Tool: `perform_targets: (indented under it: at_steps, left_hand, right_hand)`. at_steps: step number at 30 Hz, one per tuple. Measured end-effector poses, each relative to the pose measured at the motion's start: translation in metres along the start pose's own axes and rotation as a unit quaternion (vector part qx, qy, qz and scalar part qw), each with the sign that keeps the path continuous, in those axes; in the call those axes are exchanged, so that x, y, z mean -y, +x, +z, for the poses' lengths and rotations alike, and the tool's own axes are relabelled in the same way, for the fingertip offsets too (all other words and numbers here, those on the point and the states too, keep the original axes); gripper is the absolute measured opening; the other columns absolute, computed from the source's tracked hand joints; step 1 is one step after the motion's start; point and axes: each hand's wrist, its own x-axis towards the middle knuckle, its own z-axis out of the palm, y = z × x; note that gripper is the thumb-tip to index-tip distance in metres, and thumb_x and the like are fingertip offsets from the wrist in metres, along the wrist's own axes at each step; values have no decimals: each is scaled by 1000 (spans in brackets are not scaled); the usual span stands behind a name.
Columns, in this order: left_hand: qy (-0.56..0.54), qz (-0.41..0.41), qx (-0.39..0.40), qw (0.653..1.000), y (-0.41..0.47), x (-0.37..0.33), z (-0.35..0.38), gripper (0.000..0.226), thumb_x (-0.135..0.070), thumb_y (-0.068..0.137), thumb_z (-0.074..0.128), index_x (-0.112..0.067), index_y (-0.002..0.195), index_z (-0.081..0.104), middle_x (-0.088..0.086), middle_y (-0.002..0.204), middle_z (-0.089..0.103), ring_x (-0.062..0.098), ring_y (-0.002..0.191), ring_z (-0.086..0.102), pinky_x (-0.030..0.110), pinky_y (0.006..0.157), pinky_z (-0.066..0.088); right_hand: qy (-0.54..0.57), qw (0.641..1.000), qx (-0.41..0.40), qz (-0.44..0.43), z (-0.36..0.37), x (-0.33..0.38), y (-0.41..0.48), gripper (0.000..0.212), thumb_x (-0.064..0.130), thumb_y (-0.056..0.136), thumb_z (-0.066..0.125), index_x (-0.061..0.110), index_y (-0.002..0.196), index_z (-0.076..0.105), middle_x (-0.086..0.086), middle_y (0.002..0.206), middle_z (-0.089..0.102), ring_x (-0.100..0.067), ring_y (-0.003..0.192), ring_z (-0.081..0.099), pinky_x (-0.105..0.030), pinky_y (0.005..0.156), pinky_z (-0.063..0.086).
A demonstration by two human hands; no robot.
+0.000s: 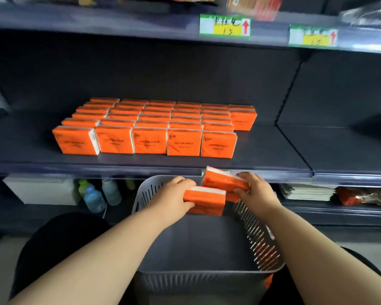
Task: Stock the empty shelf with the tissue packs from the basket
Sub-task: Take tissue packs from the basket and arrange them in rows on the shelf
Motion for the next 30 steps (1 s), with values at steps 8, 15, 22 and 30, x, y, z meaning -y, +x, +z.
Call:
perform_targets:
  at_steps: [8, 15, 22, 30]
  left_hand:
    - [-41, -11, -58, 997, 13, -34, -18, 52, -24, 75, 75, -28, 122, 55, -11, 121, 49, 10, 101, 50, 19, 82, 33]
    - [-71, -9, -81, 994, 39, -60, -22, 54, -26, 78, 74, -28, 127, 52, -10, 125, 47, 11, 108, 48, 18, 86, 33]
    - [-83, 13, -75, 994, 90, -80, -10, 52, -25, 76, 75, -28, 124, 55, -15, 115, 45, 10, 104, 50, 22, 88, 41]
    - [-49, 62, -82, 993, 163, -102, 16, 56, -23, 73, 78, -28, 124, 56, -14, 121, 50, 3, 103, 46, 4, 80, 24]
  right_hand:
    - [1, 998, -66, -6, -52, -9, 10, 44, 13, 83, 66, 17, 126, 55, -8, 119, 55, -26, 107, 54, -21, 87, 32]
    - [17, 992, -121, 18, -89, -23, 42, 44, 14, 82, 67, 17, 125, 56, -11, 118, 57, -26, 99, 56, -27, 87, 38]
    - [17, 992, -123, 22, -111, -46, 98, 42, 16, 84, 65, 20, 125, 54, -8, 119, 55, -16, 90, 49, -24, 81, 35]
    - [-7, 991, -126, 42, -120, -68, 185, 46, 11, 85, 59, 22, 129, 53, -14, 124, 51, -29, 106, 53, -22, 74, 35]
